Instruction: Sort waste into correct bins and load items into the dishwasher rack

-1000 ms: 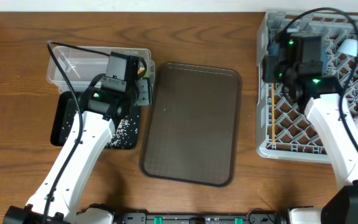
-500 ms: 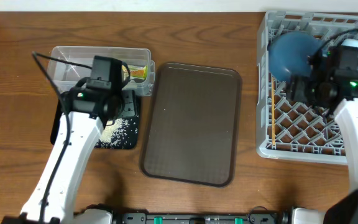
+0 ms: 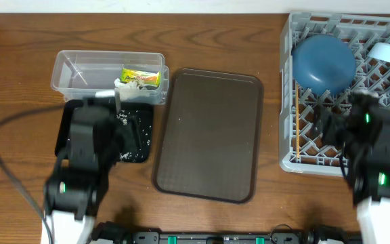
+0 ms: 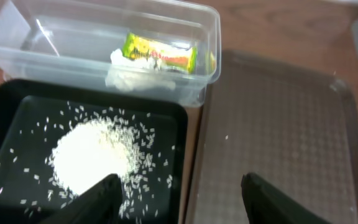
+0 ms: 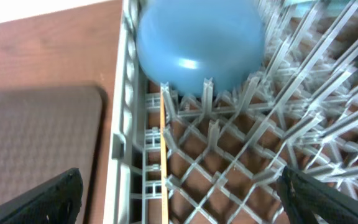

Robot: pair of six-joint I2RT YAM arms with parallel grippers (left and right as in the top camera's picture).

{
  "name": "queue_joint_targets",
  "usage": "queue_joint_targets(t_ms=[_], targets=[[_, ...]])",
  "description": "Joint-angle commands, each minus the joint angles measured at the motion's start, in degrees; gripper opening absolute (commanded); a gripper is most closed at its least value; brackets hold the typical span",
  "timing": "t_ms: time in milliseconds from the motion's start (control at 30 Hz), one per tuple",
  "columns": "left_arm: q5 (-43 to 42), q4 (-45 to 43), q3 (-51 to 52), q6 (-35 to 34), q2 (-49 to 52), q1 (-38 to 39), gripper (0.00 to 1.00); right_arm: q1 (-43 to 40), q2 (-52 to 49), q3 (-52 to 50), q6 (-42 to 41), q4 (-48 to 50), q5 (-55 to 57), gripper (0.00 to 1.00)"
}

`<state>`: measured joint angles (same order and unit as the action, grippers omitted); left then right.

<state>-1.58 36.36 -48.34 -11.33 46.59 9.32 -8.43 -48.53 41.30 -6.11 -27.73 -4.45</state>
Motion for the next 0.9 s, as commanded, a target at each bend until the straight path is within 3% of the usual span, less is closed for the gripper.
queue_joint_targets(t_ms=[0,133,867], targets=[[0.7,-2.7,6.2,0.8,-7.3,-0.2,0.86,0.6,7.4,-5.4,-0.3,2.7,1.2,0.99],[0.7,-4.1,9.2,0.8,-11.7,-0.2,0.88,0.6,12.6,-9.0,-0.3,3.8,1.2,0.99],[0.7,-2.4,9.2,0.8,-11.5,-0.2,0.95,0.6,13.2,-9.2,-0.3,-21.7,1.2,0.99]])
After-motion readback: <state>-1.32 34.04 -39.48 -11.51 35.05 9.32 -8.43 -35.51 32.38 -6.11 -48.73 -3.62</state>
